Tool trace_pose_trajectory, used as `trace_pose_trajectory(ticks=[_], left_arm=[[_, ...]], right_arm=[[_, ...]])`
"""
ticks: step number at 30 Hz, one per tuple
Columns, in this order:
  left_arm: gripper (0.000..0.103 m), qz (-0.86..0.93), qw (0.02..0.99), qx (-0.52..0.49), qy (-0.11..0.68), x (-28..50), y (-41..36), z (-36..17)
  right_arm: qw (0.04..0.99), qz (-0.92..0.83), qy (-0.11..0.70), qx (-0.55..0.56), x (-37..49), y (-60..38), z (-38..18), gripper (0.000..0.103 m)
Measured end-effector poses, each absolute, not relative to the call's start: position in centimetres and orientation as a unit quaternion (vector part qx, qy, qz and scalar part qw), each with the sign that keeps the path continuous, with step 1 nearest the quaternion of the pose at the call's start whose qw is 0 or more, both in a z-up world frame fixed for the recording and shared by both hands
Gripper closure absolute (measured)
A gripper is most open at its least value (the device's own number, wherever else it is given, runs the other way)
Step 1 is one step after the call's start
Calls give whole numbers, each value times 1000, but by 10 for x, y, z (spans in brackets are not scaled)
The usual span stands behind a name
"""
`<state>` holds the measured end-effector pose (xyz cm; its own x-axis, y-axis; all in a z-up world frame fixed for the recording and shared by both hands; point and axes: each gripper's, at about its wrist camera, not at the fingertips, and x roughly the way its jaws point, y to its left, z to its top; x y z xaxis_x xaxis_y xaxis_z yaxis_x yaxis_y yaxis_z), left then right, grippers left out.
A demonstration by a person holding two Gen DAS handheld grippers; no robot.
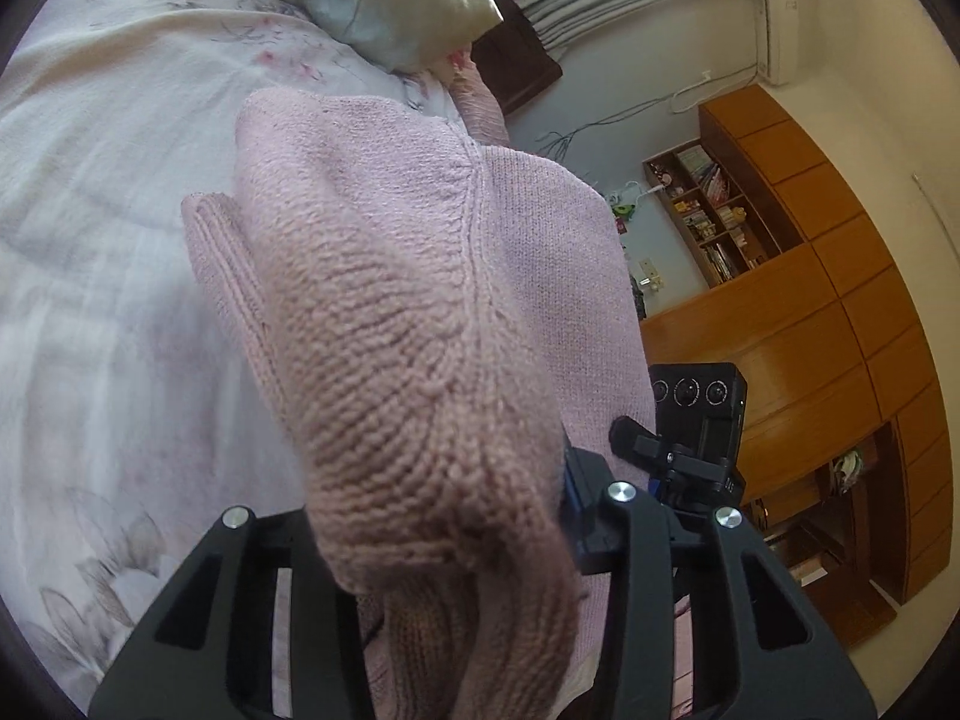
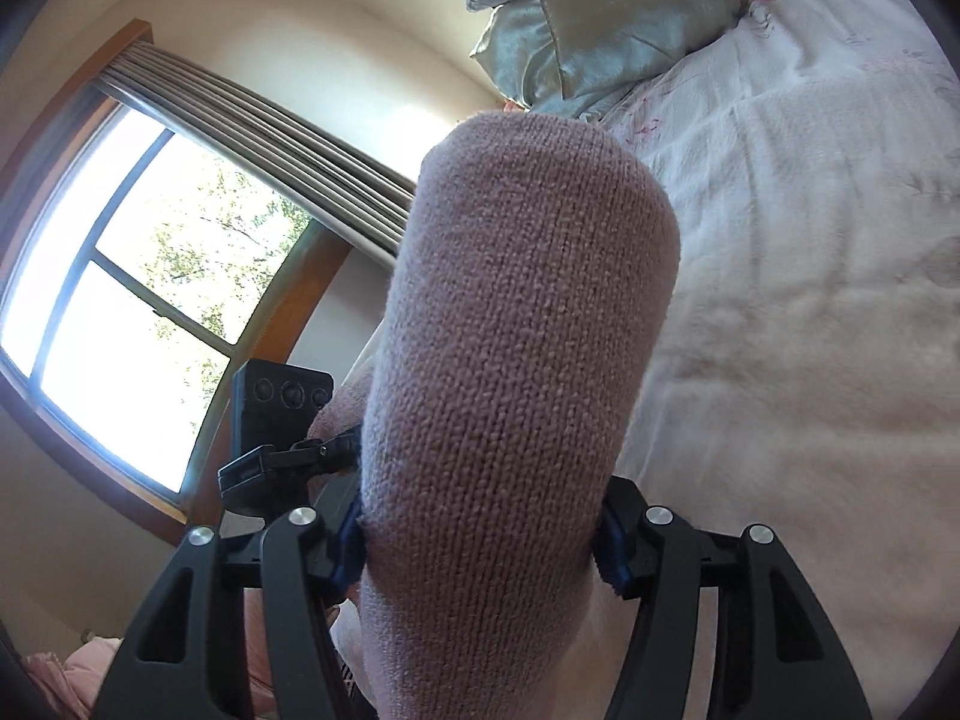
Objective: Fold small clothes
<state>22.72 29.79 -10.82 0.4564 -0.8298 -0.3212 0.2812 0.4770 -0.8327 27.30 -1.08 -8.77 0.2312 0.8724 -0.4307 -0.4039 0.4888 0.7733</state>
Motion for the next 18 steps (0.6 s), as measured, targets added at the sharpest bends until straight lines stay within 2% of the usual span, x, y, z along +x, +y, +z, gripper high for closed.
trace_pose_trajectory(ticks=[7,14,18], left_arm=[[64,-356,776,-335,399,183,222,-121],[62,-311,776,-334,435,174,203,-180],[53,-311,782,-326,431,173,206,-201]], right_arm=[[741,400,464,274,218,-81,-102,43],[738,348,507,278,203,-100,-166,39],[733,350,504,294,202,-103,-182,34]])
